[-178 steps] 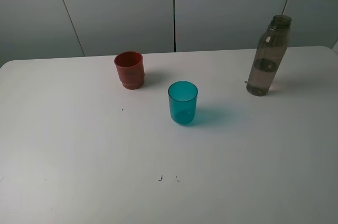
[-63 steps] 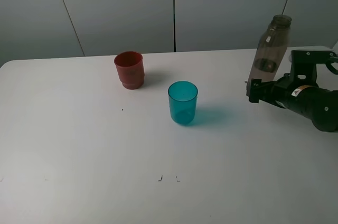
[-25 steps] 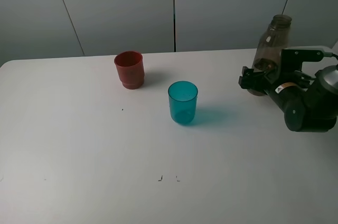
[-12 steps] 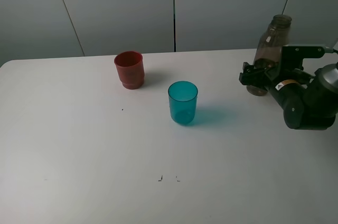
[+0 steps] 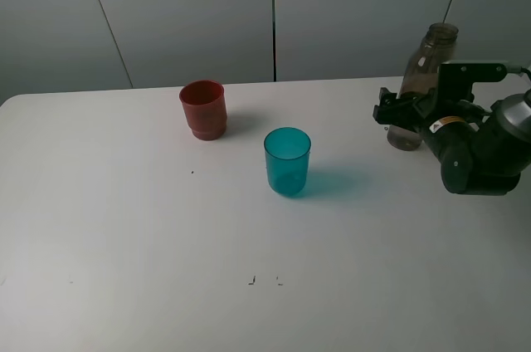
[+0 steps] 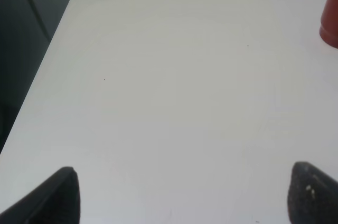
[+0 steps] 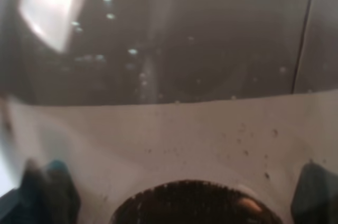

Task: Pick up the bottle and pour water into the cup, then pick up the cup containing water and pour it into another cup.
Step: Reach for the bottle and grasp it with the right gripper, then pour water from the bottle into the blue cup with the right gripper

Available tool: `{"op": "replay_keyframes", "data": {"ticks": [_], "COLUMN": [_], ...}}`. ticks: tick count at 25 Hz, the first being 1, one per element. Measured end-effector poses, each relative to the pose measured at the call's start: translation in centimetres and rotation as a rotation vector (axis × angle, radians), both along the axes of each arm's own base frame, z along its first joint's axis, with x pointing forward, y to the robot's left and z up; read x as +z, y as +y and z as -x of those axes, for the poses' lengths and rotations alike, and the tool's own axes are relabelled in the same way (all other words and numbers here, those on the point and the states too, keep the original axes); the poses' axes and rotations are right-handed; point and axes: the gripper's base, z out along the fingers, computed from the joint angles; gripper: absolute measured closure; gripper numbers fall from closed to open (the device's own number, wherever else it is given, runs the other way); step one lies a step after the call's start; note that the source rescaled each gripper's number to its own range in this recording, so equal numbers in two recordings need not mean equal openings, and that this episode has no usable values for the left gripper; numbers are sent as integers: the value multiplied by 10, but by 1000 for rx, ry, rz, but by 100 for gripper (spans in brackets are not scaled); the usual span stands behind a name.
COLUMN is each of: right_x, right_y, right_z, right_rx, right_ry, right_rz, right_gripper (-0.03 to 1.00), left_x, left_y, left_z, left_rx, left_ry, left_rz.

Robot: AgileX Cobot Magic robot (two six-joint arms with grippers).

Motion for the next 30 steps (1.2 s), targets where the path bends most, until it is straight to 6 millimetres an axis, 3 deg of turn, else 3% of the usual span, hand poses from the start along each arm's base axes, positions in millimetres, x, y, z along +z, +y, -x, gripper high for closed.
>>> {"op": "replay_keyframes", "data": {"ticks": [6, 7, 8, 9, 10, 30], "right_x": [0, 0, 0, 0, 0, 1], "right_y": [0, 0, 0, 0, -1, 0], "right_z": [0, 0, 0, 0, 0, 0], "right_rx": [3, 5, 4, 3, 1, 6], "right_ry": [0, 0, 0, 0, -2, -4], "right_rz": [4, 4, 4, 6, 7, -5], "right_gripper": [-3, 11, 41, 87, 95, 97], "left_x": [0, 0, 0, 0, 0, 0], "left_y": [0, 0, 0, 0, 0, 0], "left_z": [0, 0, 0, 0, 0, 0], "left_rx": [0, 0, 0, 0, 0, 0], "left_ry": [0, 0, 0, 0, 0, 0], "left_rz": [0, 0, 0, 0, 0, 0]}}
